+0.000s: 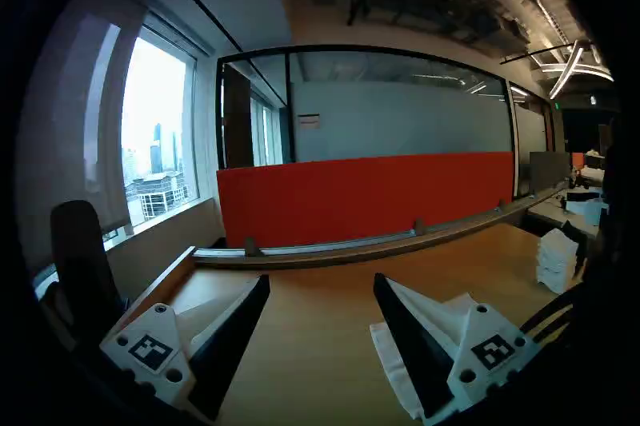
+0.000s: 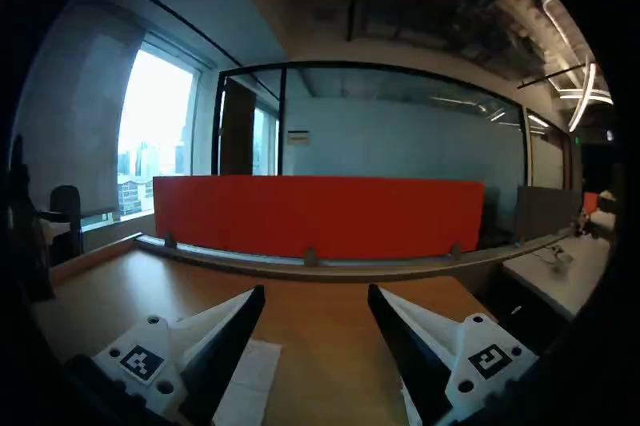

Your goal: Fold towel

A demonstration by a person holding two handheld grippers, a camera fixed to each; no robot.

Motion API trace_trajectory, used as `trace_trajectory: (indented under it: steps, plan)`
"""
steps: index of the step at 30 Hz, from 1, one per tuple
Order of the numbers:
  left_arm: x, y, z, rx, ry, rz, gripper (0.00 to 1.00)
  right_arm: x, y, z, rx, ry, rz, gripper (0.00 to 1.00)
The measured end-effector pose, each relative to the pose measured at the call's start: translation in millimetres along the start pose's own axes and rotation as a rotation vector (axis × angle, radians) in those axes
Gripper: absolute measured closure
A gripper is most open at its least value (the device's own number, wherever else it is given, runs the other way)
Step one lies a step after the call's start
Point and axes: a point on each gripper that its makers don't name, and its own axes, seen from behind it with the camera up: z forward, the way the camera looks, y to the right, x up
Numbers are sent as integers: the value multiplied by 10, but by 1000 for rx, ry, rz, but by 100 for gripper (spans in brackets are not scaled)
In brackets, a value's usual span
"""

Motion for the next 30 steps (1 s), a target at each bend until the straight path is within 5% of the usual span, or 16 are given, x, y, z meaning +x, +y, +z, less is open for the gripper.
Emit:
trace_trajectory:
  steps: [15,30]
  plan:
    - [-339,510,180,-184,-124,92,3,-284,-373,66,189,-145,-122,0]
    - [-673,821,187,-344,-224,124,3,-563,-698,13,390,-286,-196,0]
